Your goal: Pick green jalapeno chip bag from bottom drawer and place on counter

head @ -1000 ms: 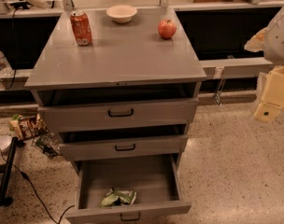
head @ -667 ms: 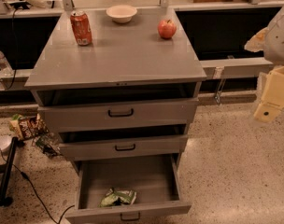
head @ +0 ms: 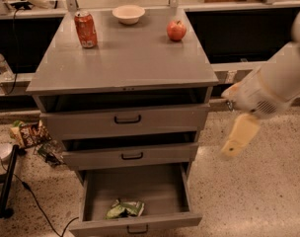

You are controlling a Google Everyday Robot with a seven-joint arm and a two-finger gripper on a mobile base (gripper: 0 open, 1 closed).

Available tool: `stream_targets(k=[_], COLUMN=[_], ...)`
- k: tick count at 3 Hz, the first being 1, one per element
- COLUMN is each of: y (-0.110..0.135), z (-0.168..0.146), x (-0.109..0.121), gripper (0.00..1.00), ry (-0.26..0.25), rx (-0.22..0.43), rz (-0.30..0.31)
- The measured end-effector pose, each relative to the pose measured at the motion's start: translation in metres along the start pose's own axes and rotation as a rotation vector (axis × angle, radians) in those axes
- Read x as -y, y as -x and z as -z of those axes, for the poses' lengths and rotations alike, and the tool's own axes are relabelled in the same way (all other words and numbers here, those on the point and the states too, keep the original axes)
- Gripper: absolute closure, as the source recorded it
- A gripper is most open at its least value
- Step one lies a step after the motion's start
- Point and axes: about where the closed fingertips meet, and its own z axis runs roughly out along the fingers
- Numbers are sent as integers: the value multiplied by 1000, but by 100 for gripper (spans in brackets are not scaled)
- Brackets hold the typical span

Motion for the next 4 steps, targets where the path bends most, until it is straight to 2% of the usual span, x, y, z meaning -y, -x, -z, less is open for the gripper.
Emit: stream_targets(k=[1,2,3,4], y=[12,10,10,-6], z=[-104,-135,-135,-188], x=[15,27,27,33], gripper=[0,0,0,0], ry=[90,96,97,122], rx=[142,176,177,214], rz=[-2,-23,-25,-73])
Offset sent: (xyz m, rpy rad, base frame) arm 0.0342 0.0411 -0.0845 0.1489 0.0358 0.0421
